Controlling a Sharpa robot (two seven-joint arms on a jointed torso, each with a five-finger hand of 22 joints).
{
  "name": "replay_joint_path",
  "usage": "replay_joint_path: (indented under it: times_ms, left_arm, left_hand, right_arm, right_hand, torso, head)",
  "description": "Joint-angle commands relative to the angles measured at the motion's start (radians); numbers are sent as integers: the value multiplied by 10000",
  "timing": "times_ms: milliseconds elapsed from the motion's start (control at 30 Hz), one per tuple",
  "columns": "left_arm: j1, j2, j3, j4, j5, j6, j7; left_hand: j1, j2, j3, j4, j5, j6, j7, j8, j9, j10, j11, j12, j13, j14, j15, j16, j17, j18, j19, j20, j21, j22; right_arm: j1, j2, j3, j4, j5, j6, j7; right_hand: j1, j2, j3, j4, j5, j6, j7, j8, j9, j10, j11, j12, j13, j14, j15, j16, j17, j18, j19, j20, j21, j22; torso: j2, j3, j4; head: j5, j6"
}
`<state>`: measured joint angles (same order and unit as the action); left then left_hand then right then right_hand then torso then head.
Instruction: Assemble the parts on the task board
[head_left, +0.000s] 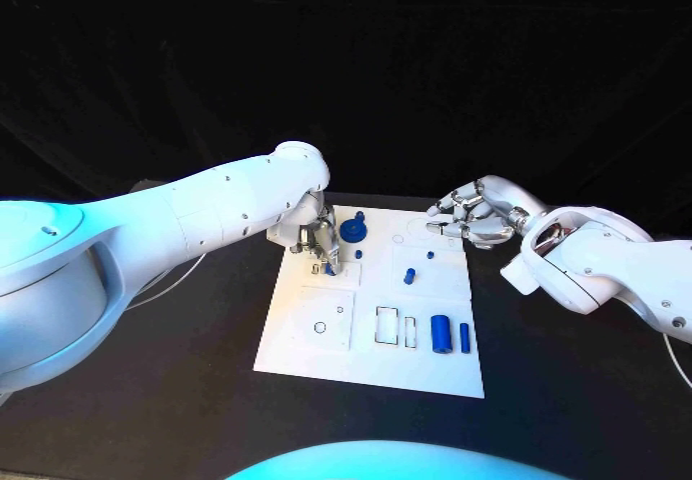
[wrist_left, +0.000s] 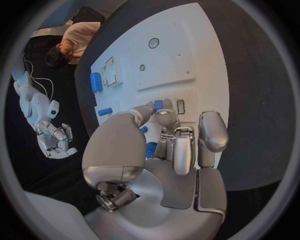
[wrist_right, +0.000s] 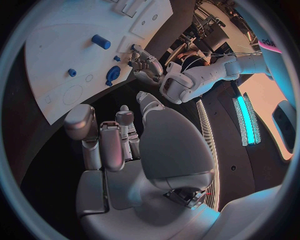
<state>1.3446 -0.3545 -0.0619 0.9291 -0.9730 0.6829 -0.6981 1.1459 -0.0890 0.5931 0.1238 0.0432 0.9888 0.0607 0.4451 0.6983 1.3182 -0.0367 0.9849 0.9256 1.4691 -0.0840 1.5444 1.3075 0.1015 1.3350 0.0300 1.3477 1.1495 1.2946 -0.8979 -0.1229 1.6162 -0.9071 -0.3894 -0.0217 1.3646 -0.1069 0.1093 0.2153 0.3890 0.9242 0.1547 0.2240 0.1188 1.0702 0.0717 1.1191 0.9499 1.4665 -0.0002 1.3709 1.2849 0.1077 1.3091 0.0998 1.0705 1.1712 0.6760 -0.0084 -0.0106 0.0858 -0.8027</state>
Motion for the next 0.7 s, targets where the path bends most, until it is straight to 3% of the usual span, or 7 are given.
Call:
replay_joint_path:
  times_ms: [33, 700]
  left_arm:
    - [-18, 79, -13, -58, 113, 371, -729]
    - [-18, 266, -22, -269, 116, 355, -740]
  left_hand:
    - [-257, -53, 697, -708, 62, 358, -261, 21, 26, 78, 20, 65, 17, 901, -43, 0, 2249, -128, 34, -48, 52, 15]
    - [-994, -16, 326, -434, 60, 439, -283, -59, 174, 86, 6, 104, 60, 903, -56, 2, 2253, -133, 56, -61, 59, 44]
  right_arm:
    - [-8, -2, 0, 19, -87, 112, 27]
    - [-8, -6, 0, 65, -92, 128, 16]
  right_hand:
    - [-102, -32, 12, 47, 59, -80, -19, 64, 16, -63, -29, -31, -8, 372, -78, -38, 8, 34, 0, -15, -34, -12]
    - [-102, -32, 12, 47, 59, -80, -19, 64, 16, -63, -29, -31, -8, 372, -78, -38, 8, 34, 0, -15, -34, -12]
  torso:
    - [-9, -2, 10]
    - [1, -3, -10]
  head:
    - [-3, -15]
    - [-35, 18]
